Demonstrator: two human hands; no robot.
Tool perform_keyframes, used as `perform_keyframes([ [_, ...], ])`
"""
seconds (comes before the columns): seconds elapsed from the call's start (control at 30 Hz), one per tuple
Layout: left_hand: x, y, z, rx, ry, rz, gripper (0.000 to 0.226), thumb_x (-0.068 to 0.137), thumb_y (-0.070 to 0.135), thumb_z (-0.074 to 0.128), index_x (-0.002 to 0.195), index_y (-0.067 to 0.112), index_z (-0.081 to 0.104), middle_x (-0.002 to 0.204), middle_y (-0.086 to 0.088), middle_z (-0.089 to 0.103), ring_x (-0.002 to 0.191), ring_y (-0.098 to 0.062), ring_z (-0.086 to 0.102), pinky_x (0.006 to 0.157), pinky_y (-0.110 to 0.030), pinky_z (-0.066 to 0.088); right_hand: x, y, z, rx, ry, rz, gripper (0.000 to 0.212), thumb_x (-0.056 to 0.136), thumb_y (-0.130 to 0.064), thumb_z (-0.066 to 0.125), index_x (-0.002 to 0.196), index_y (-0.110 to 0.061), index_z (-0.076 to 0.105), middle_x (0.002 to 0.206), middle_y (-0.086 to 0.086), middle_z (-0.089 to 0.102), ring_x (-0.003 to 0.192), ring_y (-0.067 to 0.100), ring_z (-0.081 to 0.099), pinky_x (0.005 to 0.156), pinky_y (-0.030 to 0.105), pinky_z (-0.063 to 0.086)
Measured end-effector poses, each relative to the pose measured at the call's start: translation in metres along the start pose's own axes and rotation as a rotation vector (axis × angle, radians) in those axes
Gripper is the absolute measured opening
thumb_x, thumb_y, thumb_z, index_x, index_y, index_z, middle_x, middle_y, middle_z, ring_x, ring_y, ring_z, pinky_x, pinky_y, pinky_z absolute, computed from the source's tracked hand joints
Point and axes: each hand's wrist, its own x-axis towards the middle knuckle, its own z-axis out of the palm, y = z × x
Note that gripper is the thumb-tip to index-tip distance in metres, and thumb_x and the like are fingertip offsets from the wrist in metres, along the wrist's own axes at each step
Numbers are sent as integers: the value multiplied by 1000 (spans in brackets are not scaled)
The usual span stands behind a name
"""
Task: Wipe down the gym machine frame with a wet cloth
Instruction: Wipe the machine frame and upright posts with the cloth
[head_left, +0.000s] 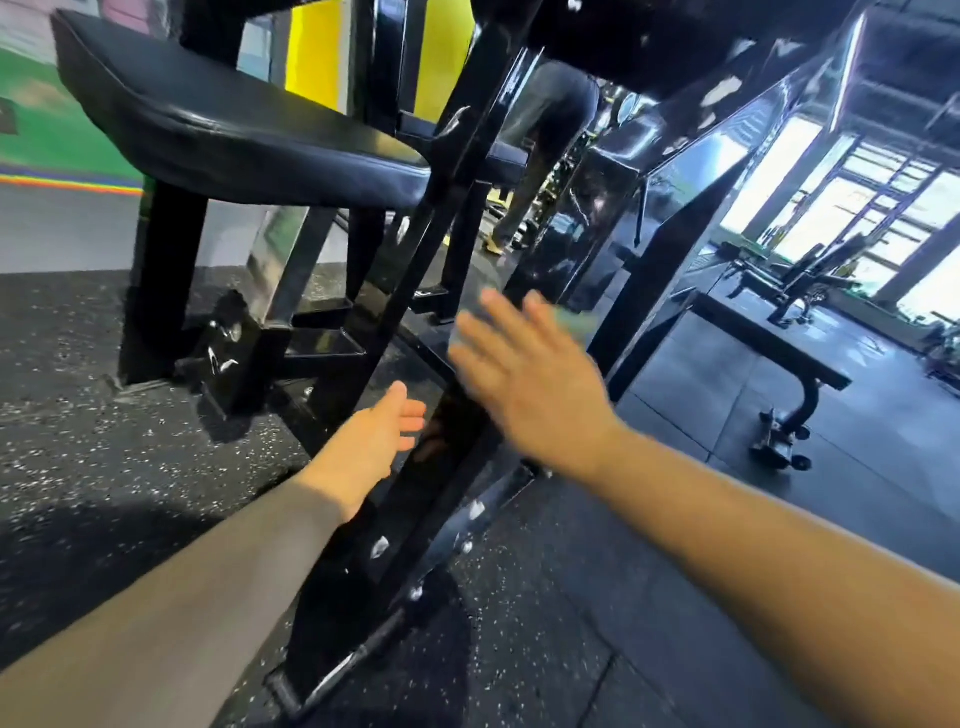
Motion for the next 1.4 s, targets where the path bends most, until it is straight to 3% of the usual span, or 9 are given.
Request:
perform_keyframes([
  [0.1, 4, 11, 7, 13, 0, 23, 54, 102, 42, 17, 126, 14, 56, 126, -5, 55, 113, -23, 51, 85, -30, 35, 17, 29, -6, 11, 120, 269, 37, 91, -27, 55, 124, -12, 62, 137, 12, 53, 134, 37, 39, 112, 52, 11],
  [0.2, 6, 23, 14, -53, 65, 32, 51, 103, 41, 18, 117, 13, 58, 106, -4, 59, 95, -19, 52, 68, -26, 37, 1, -10, 2, -24, 28, 140, 45, 90, -34, 49, 132, -17, 57, 143, 9, 47, 136, 32, 38, 113, 50, 7],
  [0.33, 5, 27, 6, -75, 94, 7, 49, 102, 44, 17, 108, 17, 57, 109, -7, 61, 99, -23, 57, 96, -40, 39, -10, -22, 6, 42, -51, -179, 46, 81, -38, 64, 123, -20, 65, 131, 4, 59, 126, 28, 51, 112, 44, 13],
  [0.57, 4, 37, 9, -14, 34, 56, 54, 102, 47, 15, 115, 18, 59, 115, -5, 61, 109, -23, 55, 101, -44, 37, 22, 38, -4, 65, 213, 392, 38, 91, -28, 53, 125, -12, 61, 138, 14, 51, 134, 38, 39, 113, 52, 8],
  [0.77, 4, 30, 7, -72, 78, 56, 46, 102, 44, 19, 116, 19, 56, 111, -4, 62, 105, -22, 56, 97, -41, 39, -7, -16, 10, 158, 92, -12, 39, 85, -31, 62, 120, -13, 66, 131, 11, 59, 126, 35, 50, 113, 46, 14],
  [0.93, 10, 4, 3, 13, 24, -38, 45, 103, 42, 21, 116, 19, 58, 117, -3, 60, 110, -21, 54, 94, -38, 37, 14, 12, 8, 110, 257, 344, 34, 92, -24, 53, 122, -12, 63, 137, 13, 53, 132, 38, 42, 113, 52, 9],
  [1.2, 7, -37, 0, -57, 85, -210, 48, 102, 40, 27, 132, 11, 49, 129, -8, 53, 119, -23, 48, 97, -39, 38, -31, -119, 26, 208, -365, -280, 59, 93, -18, 17, 151, -7, 14, 158, 16, 5, 145, 36, 0, 107, 47, -24],
  [1.33, 6, -44, 1, -11, 70, -195, 51, 102, 42, 21, 131, 13, 50, 136, -9, 51, 125, -26, 46, 103, -41, 34, -28, -77, 38, 233, 113, -39, 48, 93, -18, 33, 140, -16, 46, 146, 8, 43, 139, 32, 31, 117, 47, 1],
  [1.4, 7, -42, 6, 9, 71, -147, 51, 103, 42, 20, 129, 13, 53, 134, -7, 52, 118, -23, 48, 98, -36, 35, -27, -50, 44, 344, 337, 243, 41, 99, -23, 43, 140, -17, 39, 149, 9, 38, 144, 32, 15, 117, 47, 2],
])
